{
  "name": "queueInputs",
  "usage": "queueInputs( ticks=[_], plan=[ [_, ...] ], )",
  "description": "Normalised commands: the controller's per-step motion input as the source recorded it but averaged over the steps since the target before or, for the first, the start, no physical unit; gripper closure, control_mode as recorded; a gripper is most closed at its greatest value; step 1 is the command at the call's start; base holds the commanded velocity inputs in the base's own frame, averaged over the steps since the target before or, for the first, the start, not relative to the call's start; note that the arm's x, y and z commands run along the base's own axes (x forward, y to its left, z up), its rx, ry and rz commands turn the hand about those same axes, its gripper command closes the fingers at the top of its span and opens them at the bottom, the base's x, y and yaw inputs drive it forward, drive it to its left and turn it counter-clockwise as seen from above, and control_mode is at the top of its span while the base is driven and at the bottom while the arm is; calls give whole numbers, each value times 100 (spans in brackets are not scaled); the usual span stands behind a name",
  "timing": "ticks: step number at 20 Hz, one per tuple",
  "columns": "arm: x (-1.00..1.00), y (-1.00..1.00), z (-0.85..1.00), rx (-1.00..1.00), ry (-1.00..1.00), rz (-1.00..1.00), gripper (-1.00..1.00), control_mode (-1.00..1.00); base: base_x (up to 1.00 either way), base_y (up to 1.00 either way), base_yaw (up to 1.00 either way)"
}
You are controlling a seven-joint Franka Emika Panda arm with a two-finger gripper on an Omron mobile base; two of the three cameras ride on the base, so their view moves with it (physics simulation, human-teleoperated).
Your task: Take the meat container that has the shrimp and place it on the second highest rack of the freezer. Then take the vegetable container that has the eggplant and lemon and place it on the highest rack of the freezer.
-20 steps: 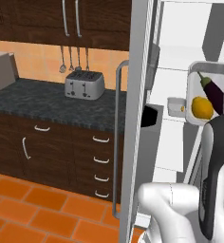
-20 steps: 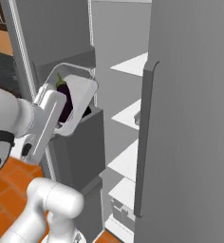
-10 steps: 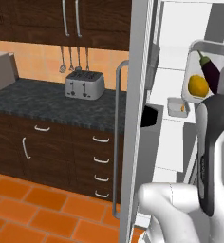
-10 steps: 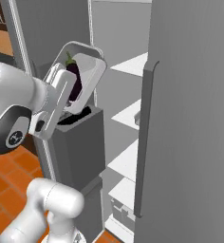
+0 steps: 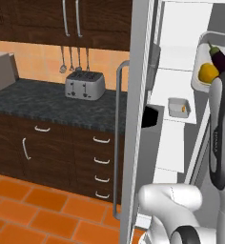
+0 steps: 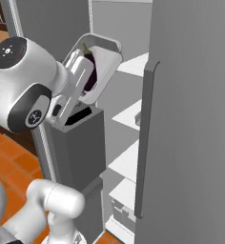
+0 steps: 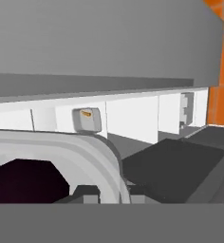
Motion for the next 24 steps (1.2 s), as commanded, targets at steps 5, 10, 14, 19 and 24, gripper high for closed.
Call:
queueInputs(
  ticks=[5,10,14,19,24],
  plan=[
    [26,0,0,0,11,0,100,-100,0,0,0],
    [26,-5,-1,0,1,0,100,-100,0,0,0],
    [36,-21,0,0,0,0,100,-100,0,0,0],
    [48,-6,-4,-2,1,-1,100,-100,0,0,0],
    [31,-15,-15,-1,0,0,100,-100,0,0,0]
  ],
)
